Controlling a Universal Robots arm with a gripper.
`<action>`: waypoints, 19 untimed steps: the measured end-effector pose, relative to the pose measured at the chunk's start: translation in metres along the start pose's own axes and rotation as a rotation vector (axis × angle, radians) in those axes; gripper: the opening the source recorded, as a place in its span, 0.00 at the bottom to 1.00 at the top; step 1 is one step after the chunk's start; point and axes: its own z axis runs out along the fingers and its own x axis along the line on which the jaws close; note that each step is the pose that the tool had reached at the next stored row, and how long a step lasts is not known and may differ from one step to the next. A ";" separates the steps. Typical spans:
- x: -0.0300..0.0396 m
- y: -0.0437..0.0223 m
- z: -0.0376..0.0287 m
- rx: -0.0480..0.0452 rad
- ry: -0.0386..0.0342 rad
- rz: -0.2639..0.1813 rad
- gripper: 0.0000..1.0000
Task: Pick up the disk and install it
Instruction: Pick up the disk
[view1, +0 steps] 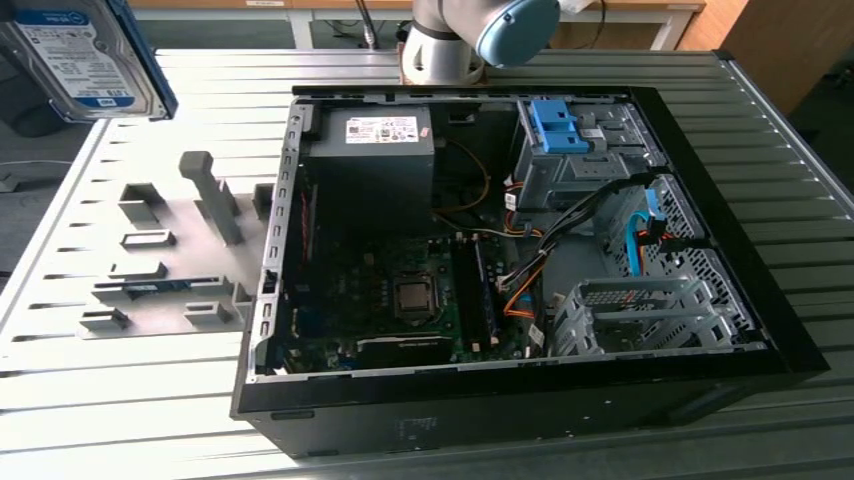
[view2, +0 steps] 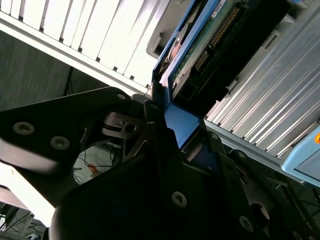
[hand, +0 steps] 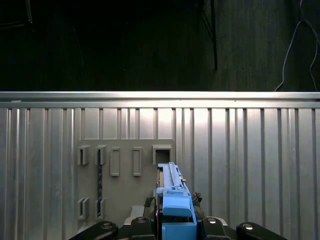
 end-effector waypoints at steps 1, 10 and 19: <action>0.0000 0.0000 -0.0009 -0.0001 0.0000 0.000 0.36; -0.0006 0.0002 -0.0128 0.0000 0.0000 0.000 0.36; -0.0010 0.0005 -0.0238 0.0000 0.0000 0.000 0.36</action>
